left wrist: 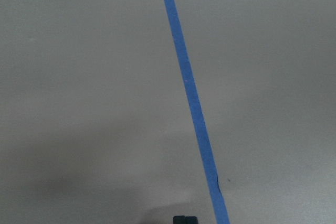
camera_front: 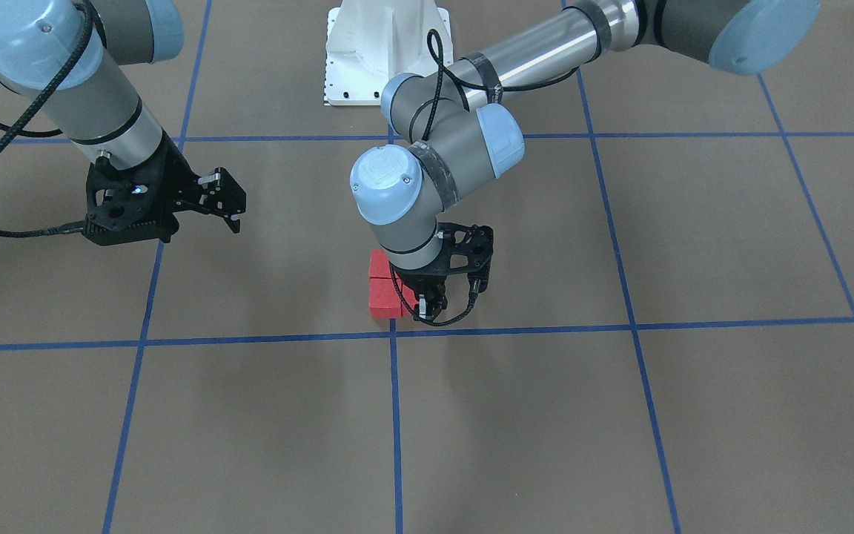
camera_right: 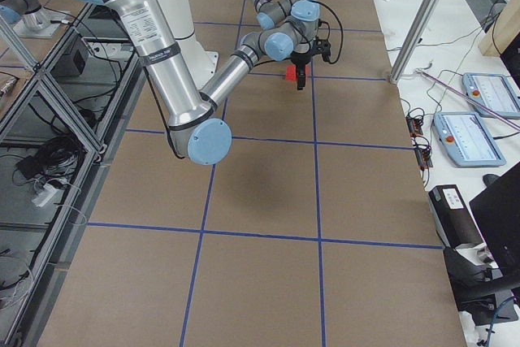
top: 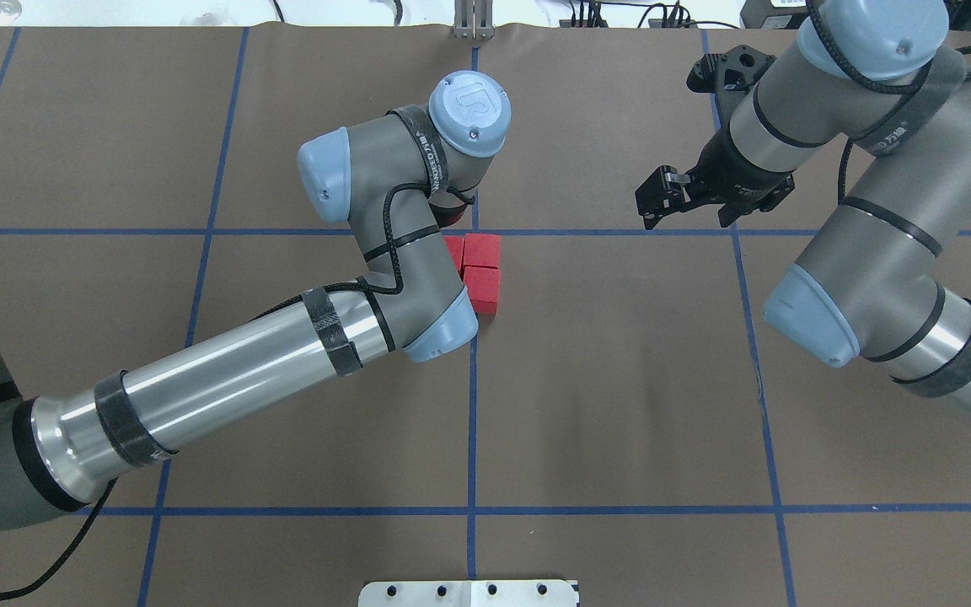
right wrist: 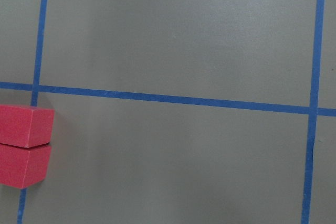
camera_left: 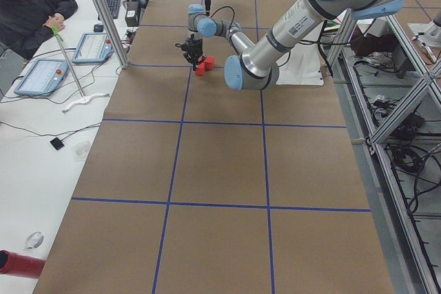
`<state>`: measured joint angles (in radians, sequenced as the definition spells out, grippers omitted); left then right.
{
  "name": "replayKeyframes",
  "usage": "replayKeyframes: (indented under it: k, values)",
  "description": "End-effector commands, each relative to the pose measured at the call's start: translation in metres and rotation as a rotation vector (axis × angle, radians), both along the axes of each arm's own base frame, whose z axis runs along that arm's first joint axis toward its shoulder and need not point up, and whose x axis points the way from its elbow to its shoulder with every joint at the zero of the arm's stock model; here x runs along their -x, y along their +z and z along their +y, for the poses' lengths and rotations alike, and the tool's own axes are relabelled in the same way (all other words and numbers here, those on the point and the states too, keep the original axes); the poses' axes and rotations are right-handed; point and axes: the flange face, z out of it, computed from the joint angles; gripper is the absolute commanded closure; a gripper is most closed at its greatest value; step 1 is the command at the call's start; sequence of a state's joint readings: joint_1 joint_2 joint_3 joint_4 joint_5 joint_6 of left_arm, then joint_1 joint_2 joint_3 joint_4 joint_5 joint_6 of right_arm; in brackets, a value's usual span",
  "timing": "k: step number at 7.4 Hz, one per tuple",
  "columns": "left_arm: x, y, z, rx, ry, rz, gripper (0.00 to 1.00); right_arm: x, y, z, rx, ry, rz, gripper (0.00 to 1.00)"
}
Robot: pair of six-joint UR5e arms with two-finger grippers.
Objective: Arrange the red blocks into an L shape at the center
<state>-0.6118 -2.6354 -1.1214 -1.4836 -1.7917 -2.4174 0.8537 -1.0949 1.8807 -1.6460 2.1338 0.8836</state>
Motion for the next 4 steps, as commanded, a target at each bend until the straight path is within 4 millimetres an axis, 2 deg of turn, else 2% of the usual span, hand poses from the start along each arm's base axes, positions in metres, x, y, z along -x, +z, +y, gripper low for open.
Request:
replayKeyframes:
  k: [1,2,4]
  values:
    - [-0.001,0.0,0.001,-0.001,0.001,0.002,1.0,0.0,-0.001,0.0,-0.001,0.001,-0.001,0.01]
    - [0.004,0.0,-0.005,-0.001,-0.003,0.0,1.0,0.0,-0.002,0.0,-0.002,0.001,-0.002,0.01]
    - [0.048,0.001,-0.041,0.073,0.033,0.041,1.0,-0.004,-0.004,-0.003,-0.005,0.007,-0.006,0.01]
